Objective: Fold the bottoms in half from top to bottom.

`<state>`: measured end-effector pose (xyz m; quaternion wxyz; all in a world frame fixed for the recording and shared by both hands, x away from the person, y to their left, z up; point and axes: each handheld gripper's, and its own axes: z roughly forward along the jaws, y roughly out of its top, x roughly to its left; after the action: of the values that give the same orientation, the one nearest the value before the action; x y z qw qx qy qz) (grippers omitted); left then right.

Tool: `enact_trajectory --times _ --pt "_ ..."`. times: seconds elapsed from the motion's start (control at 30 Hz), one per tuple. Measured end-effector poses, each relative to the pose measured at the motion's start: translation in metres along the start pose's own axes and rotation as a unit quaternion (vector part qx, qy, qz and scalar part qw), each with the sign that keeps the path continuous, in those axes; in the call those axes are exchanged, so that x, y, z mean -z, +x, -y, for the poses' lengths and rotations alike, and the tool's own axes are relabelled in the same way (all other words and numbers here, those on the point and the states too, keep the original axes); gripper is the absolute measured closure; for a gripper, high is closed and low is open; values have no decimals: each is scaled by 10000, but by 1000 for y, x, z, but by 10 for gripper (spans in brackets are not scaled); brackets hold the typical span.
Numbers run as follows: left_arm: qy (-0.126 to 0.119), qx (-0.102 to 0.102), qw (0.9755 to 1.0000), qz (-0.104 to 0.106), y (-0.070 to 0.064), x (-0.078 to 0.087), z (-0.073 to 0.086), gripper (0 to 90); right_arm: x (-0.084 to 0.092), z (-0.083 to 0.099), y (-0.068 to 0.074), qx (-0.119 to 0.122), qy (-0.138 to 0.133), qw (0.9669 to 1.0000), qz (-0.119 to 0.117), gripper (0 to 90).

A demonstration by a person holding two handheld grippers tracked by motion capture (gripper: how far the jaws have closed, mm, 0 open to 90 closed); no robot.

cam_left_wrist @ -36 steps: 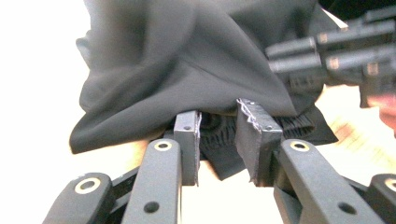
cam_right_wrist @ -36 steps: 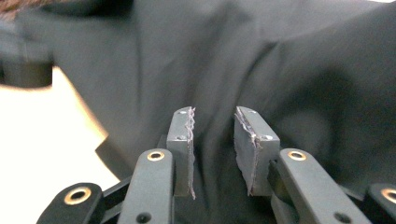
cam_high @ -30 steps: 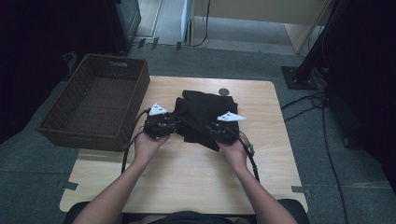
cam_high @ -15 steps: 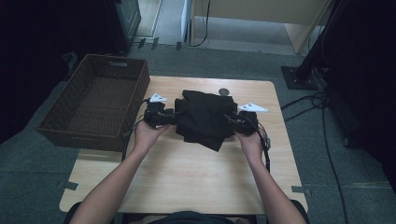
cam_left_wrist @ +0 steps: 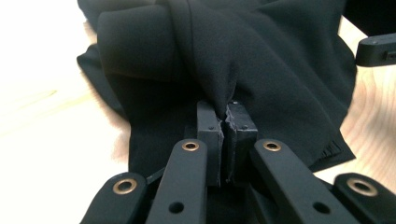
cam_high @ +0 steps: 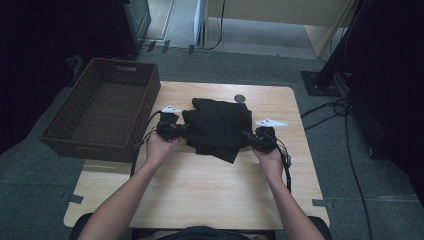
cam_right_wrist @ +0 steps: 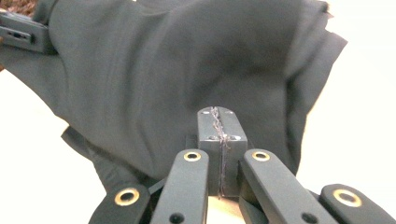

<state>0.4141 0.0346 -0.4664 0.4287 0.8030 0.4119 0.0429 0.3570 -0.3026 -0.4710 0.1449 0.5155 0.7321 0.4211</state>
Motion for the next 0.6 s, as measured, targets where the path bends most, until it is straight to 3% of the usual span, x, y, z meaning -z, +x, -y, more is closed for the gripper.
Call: enact_trajectory --times 0.13,0.2,0.43,0.5,0.6 --pt "-36 54 10000 18 1 2 4 777 3 3 -4 12 -58 10000 -30 862" --pt "-155 151 9998 41 2 4 0 760 -1 -3 -9 -109 -166 9998 -85 750" --pt "3 -62 10000 -48 1 0 -18 750 -16 -26 -18 -114 -379 9992 4 571" --pt "58 -72 9999 -69 1 -2 -23 721 -22 -32 -19 -62 -333 9994 -12 503" --pt "101 -127 9998 -144 2 -5 -26 696 -29 -38 -19 92 -301 9995 74 473"
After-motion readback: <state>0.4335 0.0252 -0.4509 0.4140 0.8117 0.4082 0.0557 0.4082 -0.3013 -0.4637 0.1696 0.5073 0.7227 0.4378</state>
